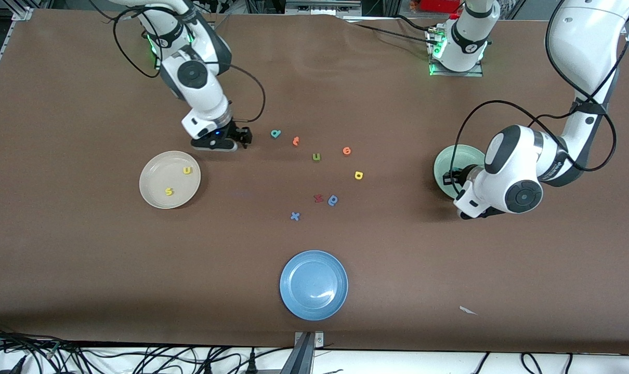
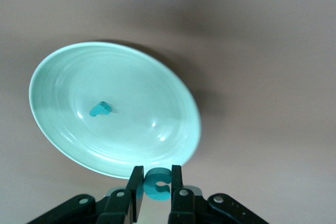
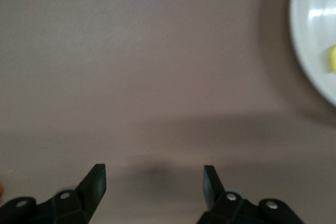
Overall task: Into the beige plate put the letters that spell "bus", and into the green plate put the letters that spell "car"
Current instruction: 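Drop the c on the green plate while the right gripper drops the n, then grasp the a with the left gripper while the right gripper grasps the p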
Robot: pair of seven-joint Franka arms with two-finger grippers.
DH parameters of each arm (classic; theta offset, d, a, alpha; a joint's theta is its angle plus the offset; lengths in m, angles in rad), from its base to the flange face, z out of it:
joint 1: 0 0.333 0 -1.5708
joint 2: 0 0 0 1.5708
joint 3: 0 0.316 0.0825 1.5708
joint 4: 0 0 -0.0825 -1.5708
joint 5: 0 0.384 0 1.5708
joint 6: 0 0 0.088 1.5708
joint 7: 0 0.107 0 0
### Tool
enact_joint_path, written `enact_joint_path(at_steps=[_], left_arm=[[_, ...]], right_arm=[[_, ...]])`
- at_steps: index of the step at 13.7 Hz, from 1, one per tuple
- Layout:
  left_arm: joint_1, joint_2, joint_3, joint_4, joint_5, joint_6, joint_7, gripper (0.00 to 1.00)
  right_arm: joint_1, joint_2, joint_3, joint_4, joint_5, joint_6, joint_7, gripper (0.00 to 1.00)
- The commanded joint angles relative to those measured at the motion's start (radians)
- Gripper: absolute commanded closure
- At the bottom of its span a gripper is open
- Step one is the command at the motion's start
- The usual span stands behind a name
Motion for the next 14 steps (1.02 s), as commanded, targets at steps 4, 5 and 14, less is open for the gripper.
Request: enact_joint_path(at_steps=[4, 5, 14], left_arm=[[0.045, -0.012, -0.01, -0.146, 0.032, 0.174, 0.028, 0.58], [0.045, -0.012, -0.01, -0.146, 0.032, 0.174, 0.028, 0.48], [-0.01, -0.033, -0.13, -0.039, -0.064, 0.15, -0.235, 0.19]], right_arm=[[0.225, 0.065, -0.07, 0.036, -0.003, 0.04, 0.249, 0.17], [0.265, 0.08, -0.087, 0.047, -0.006, 0.04, 0.283, 0.17], [0.382, 0.188, -0.163, 0.124, -0.025, 0.067, 0.357, 0.18]])
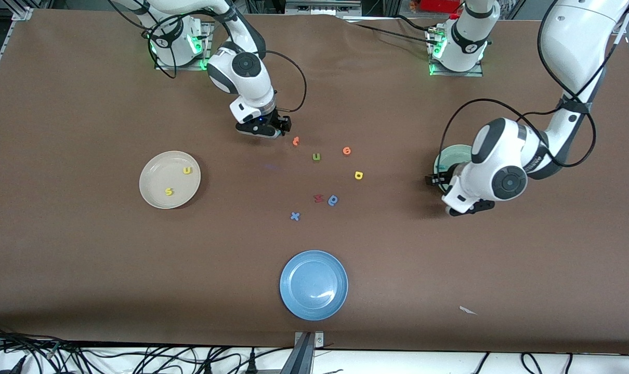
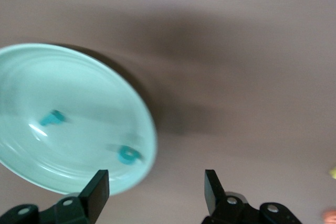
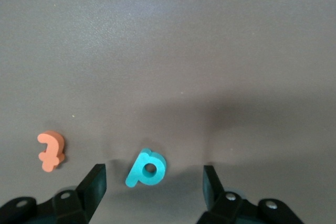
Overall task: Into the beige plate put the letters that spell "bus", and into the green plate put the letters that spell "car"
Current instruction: 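Grasp the a with the left gripper while the right gripper grasps the p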
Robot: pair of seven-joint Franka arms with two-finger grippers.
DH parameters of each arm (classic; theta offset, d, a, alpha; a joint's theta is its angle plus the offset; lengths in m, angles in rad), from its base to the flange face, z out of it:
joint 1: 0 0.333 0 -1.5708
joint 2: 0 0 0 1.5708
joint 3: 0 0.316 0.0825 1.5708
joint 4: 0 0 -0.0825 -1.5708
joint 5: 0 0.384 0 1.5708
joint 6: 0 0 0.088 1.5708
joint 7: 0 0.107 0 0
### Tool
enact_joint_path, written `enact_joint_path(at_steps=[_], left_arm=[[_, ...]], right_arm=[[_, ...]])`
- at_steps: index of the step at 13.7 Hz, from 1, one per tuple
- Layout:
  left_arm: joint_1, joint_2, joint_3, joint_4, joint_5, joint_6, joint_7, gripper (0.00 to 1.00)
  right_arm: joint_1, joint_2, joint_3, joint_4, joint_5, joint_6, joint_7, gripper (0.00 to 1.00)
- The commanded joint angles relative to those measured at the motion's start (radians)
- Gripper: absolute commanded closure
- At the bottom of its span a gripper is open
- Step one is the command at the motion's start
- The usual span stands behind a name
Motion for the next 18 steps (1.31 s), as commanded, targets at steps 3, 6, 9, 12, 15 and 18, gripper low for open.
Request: enact_joint_path(at_steps=[3, 6, 9, 12, 15, 18], left_arm=[[-0.12, 0.019, -0.017, 0.037, -0.051, 0.105, -0.281, 0.2], [-0.192, 0.057, -0.017, 0.026, -0.048, 0.233, -0.42, 0.22], [-0.266, 0.092, -0.014, 0.021, -0.035, 0.331, -0.542, 0.24], [-0.335, 0.139, 0.012, 0.017, -0.005, 0.425, -0.609, 0.26], [-0.335, 0.142, 0.014, -0.025, 0.084, 0.454, -0.636, 0.26], [-0.338, 0.149, 0.015, -0.035, 0.086, 0.468, -0.638, 0.26]], right_arm=[[0.039, 0.04, -0.038, 0.03, -0.092, 0.008, 0.074, 0.28], [0.039, 0.041, -0.038, 0.03, -0.13, 0.008, 0.103, 0.35], [0.039, 0.041, -0.038, 0.03, -0.13, 0.008, 0.103, 0.45], [0.039, 0.041, -0.038, 0.03, -0.131, 0.008, 0.103, 0.56], [0.039, 0.041, -0.038, 0.03, -0.136, 0.008, 0.103, 0.7], [0.037, 0.038, -0.038, 0.03, -0.136, 0.008, 0.102, 0.79]])
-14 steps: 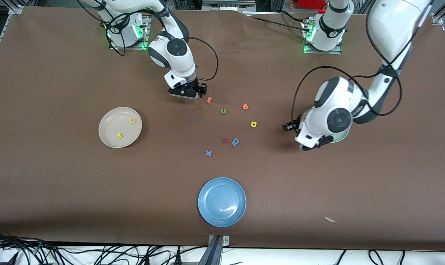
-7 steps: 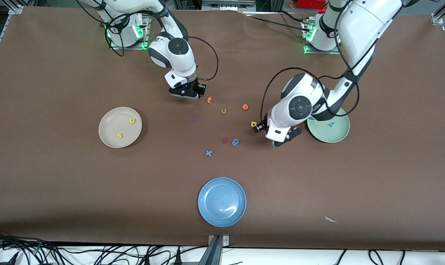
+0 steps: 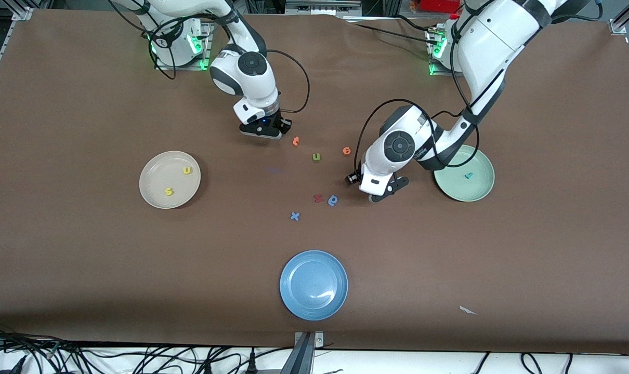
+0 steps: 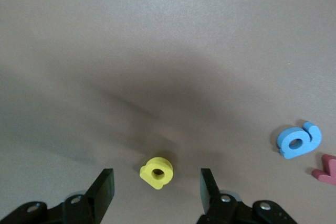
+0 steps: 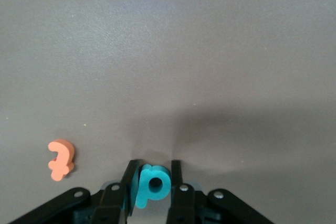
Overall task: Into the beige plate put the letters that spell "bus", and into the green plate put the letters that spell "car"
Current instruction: 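Grasp the a with the left gripper while the right gripper grasps the p, then drop the p on the white plate while the left gripper carries the a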
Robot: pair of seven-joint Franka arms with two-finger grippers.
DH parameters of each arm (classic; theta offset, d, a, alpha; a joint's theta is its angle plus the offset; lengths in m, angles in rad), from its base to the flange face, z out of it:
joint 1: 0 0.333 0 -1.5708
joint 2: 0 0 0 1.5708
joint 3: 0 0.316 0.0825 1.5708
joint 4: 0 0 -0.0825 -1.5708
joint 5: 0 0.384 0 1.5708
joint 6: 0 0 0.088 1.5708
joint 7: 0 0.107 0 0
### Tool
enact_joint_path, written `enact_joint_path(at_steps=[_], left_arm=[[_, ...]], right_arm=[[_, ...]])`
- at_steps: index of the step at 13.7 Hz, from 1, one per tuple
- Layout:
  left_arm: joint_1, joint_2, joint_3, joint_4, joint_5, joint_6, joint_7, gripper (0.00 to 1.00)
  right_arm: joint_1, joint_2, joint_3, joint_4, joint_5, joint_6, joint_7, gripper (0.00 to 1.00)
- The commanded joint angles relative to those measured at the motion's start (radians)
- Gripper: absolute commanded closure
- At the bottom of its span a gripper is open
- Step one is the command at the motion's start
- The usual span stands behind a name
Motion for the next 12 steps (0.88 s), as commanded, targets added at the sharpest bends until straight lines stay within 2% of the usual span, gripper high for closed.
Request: enact_joint_path(at_steps=[1, 4, 5, 8, 10, 12], left_arm=[[-0.006, 0.001, 0.005, -0.014, 0.036, 0.029, -0.023, 0.28], [-0.017, 0.017, 0.015, -0.015, 0.074, 0.052, -0.049, 0.36], [-0.018, 0.018, 0.015, -0.015, 0.103, 0.052, -0.076, 0.4], [-0.02, 0.025, 0.015, -0.014, 0.134, 0.052, -0.101, 0.42], [-0.018, 0.025, 0.013, -0.014, 0.134, 0.052, -0.107, 0.46], [-0.02, 0.025, 0.012, -0.011, 0.134, 0.052, -0.125, 0.46]], right_arm=[[0.004, 0.016, -0.014, 0.004, -0.033, 0.006, 0.024, 0.79], [-0.082, -0.045, -0.006, 0.0, -0.066, -0.035, -0.011, 0.79], [-0.135, -0.085, 0.02, -0.003, -0.07, -0.089, -0.069, 0.79], [-0.345, -0.183, 0.153, -0.009, -0.07, -0.249, -0.268, 0.79], [-0.459, -0.234, 0.193, -0.025, -0.07, -0.304, -0.427, 0.79], [-0.53, -0.274, 0.196, -0.032, -0.07, -0.348, -0.585, 0.79]])
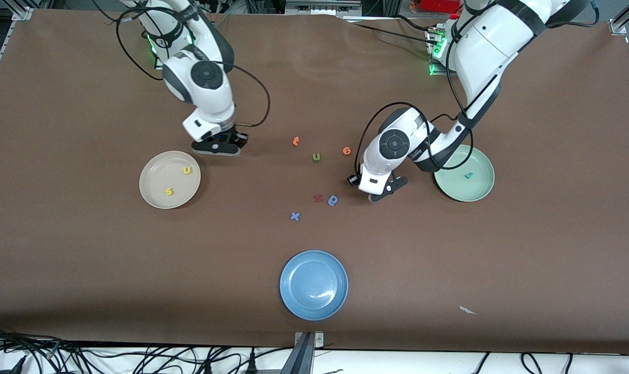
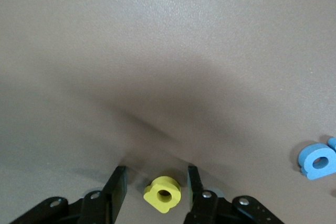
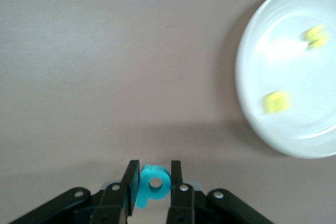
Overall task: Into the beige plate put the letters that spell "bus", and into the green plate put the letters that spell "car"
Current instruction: 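Drop the p on the white plate while the left gripper carries the a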
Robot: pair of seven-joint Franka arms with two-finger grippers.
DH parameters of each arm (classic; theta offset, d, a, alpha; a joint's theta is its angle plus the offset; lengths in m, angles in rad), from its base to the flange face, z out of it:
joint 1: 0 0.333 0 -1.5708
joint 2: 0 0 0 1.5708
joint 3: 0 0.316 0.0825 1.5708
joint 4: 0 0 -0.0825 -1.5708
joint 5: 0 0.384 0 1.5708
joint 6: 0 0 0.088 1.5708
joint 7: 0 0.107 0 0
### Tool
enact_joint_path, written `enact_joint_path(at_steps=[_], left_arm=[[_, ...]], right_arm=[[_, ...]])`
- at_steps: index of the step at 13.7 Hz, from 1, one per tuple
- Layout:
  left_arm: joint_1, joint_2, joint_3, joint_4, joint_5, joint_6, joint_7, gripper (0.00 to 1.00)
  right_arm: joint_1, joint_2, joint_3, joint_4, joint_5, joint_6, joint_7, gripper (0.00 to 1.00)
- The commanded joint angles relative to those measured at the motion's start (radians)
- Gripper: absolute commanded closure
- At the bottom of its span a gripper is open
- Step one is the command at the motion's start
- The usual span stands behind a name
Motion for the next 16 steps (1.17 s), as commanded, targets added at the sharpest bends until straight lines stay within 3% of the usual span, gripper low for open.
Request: enact_joint_path(at_steps=[1, 4, 8, 10, 12, 16], left_arm=[[-0.013, -0.003, 0.007, 0.003, 0.033, 0.008, -0.05, 0.46], [-0.019, -0.003, 0.005, 0.003, 0.033, 0.008, -0.056, 0.46], [-0.031, 0.008, 0.005, 0.01, 0.033, 0.008, -0.065, 0.47], [-0.028, 0.008, 0.007, 0.01, 0.033, 0.008, -0.064, 0.63], [-0.028, 0.008, 0.007, 0.01, 0.033, 0.008, -0.064, 0.79], [-0.021, 0.005, 0.007, 0.012, 0.033, -0.001, -0.054, 0.95]], right_arm=[[-0.106, -0.077, 0.028, -0.039, -0.012, -0.052, -0.203, 0.79], [-0.185, -0.095, 0.023, -0.042, -0.007, -0.06, -0.395, 0.78], [-0.213, -0.088, -0.01, -0.048, -0.007, -0.052, -0.489, 0.59], [-0.222, -0.086, -0.039, -0.047, -0.009, -0.04, -0.551, 0.45], [-0.222, -0.086, -0.07, -0.047, -0.006, -0.02, -0.596, 0.0], [-0.222, -0.088, -0.073, -0.033, 0.037, -0.032, -0.596, 0.0]])
